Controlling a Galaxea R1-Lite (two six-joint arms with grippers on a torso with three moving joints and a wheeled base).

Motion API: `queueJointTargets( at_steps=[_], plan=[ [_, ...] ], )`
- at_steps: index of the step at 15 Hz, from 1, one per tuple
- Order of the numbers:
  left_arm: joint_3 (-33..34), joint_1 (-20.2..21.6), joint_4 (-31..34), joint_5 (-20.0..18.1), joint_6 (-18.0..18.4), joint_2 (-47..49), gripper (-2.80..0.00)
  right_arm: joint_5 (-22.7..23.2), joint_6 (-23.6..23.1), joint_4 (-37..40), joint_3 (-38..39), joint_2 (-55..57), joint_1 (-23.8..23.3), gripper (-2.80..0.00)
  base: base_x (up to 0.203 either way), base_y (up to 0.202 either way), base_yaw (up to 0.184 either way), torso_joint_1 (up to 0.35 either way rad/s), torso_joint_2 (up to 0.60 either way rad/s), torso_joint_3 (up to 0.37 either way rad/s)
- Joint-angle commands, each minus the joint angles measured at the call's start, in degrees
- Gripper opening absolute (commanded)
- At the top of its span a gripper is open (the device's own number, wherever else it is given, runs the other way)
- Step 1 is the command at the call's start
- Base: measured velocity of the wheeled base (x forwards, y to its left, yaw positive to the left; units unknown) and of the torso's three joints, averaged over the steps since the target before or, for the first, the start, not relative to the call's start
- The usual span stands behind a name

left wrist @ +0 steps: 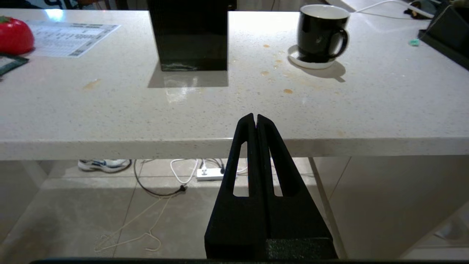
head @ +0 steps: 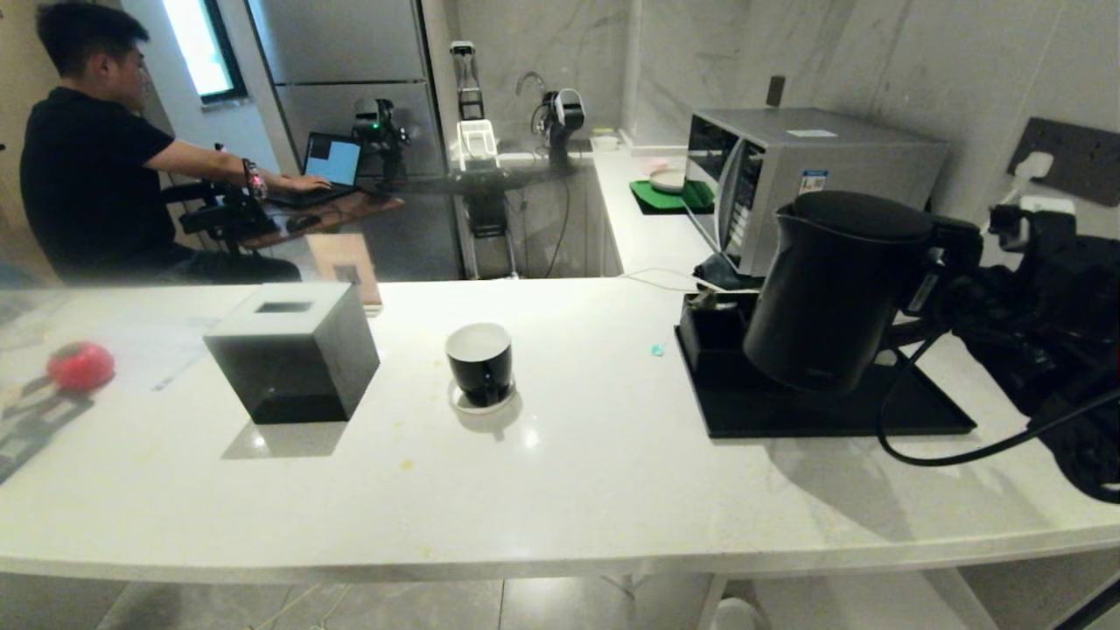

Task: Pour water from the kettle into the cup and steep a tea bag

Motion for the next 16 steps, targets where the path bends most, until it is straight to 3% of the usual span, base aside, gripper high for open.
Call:
queueJointTargets(
  at_steps=[1,13,16],
  plan=[
    [0.00,-0.02,-0.01,0.03,-0.01,0.00,-2.80,0.02,0.03,-0.46,-0.02,0.01,0.10,-2.80,0.001,0.165,-0.005,0.002,0.00,0.004],
    [0.00,-0.05,-0.01,0.03,-0.01,0.00,-2.80,0.02,0.03,-0.45,0.07,0.10,0.19,-2.80,0.000,0.197,-0.001,0.000,0.00,0.003],
    [0.00,-0.03,-0.01,0.03,-0.01,0.00,-2.80,0.02,0.03,-0.37,-0.20,0.10,0.54,-2.80,0.000,0.080,0.000,0.000,0.00,0.004]
  ],
)
